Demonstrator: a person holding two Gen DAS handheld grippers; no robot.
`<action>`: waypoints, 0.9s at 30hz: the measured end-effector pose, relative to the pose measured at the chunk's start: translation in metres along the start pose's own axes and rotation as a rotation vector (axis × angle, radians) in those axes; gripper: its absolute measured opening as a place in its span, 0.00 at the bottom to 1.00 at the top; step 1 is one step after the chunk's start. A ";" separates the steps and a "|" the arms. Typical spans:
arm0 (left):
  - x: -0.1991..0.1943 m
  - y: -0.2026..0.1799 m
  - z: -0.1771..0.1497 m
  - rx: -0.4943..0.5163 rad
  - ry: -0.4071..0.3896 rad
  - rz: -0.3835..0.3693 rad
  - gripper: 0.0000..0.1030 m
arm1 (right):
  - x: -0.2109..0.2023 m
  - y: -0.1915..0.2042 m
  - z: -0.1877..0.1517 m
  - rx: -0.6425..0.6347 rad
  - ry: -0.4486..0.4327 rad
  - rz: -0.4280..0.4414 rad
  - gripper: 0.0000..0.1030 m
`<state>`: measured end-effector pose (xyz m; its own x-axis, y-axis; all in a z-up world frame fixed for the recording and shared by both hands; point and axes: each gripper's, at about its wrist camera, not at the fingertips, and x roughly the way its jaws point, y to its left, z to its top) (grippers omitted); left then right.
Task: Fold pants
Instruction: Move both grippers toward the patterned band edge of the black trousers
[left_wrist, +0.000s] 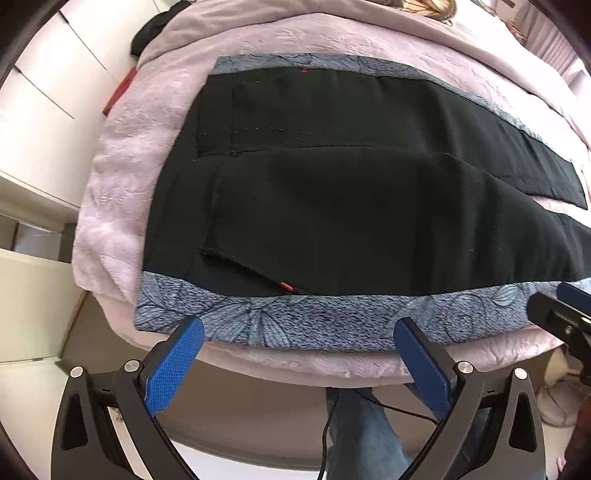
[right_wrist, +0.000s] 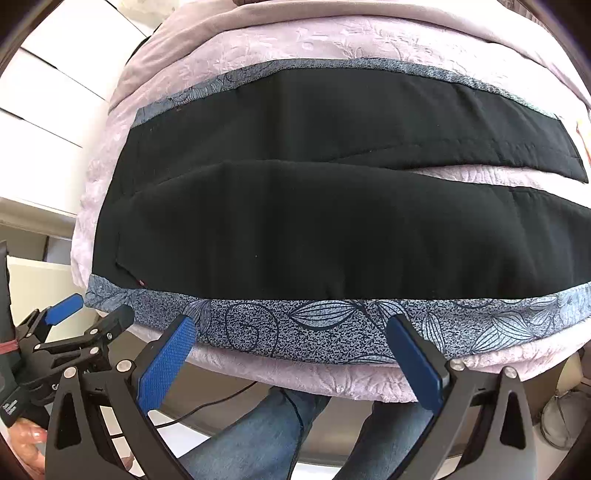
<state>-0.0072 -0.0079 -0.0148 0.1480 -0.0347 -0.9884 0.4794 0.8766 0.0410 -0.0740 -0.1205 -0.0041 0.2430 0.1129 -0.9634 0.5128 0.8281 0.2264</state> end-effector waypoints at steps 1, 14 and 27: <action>-0.001 -0.001 -0.001 0.001 0.001 -0.006 1.00 | 0.000 0.000 0.000 0.001 0.000 -0.003 1.00; -0.005 -0.006 -0.004 0.060 -0.062 0.156 1.00 | 0.005 0.001 -0.001 -0.010 0.002 -0.019 1.00; -0.002 0.029 -0.005 -0.012 -0.061 0.224 1.00 | 0.015 0.009 -0.002 -0.029 0.014 0.001 1.00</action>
<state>0.0020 0.0204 -0.0124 0.3013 0.1330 -0.9442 0.4186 0.8713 0.2563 -0.0672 -0.1104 -0.0172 0.2317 0.1218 -0.9651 0.4886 0.8434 0.2237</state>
